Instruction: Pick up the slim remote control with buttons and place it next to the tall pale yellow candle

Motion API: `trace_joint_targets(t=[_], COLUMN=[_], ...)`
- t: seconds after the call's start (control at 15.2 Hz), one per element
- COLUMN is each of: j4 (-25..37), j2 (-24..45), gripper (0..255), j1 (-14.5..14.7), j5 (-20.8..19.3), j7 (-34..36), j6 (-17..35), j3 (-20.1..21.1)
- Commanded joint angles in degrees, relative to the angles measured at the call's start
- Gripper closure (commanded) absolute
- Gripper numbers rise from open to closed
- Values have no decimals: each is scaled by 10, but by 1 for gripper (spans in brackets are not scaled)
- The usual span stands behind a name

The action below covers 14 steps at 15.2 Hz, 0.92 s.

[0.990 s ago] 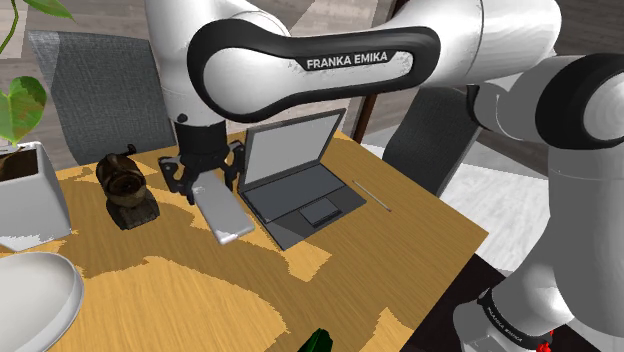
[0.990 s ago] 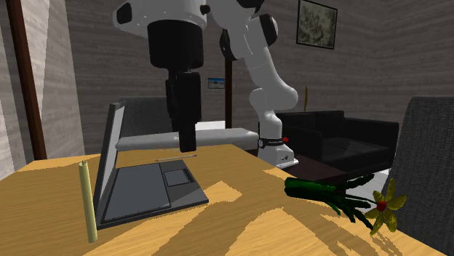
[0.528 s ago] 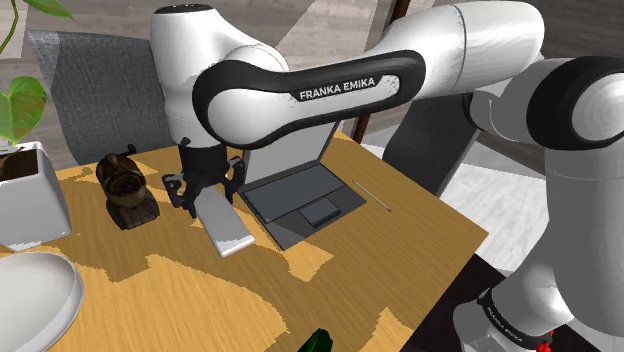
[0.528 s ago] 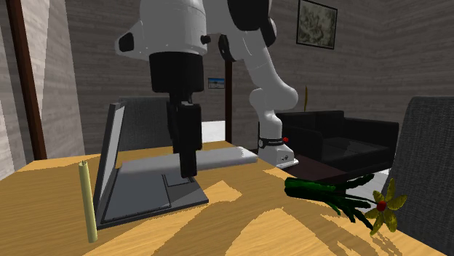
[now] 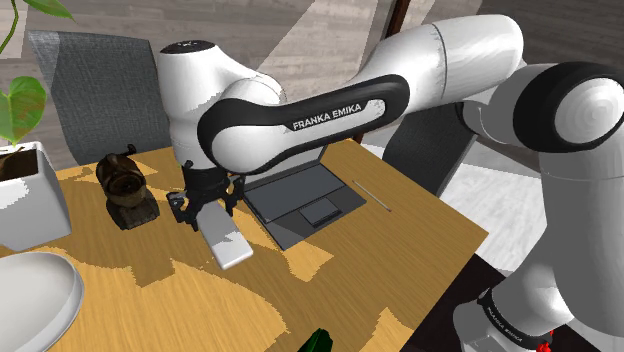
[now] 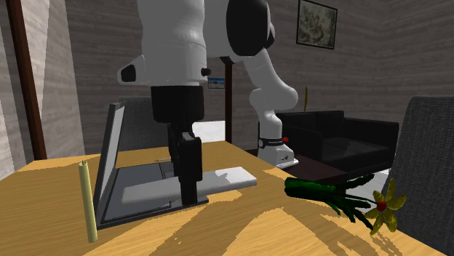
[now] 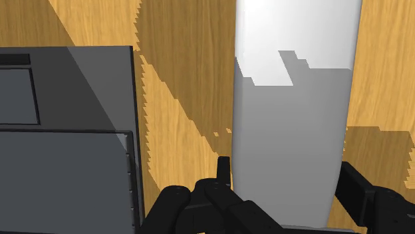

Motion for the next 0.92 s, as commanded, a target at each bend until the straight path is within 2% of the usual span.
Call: trace_joint_targets(t=[0.0,0.86], j4=[-9,-38], j2=[4,49], gripper=[255,255], j1=[-1,6], j5=[-3,-26], j7=[2,15], j6=[13,84], j3=[-2,-19])
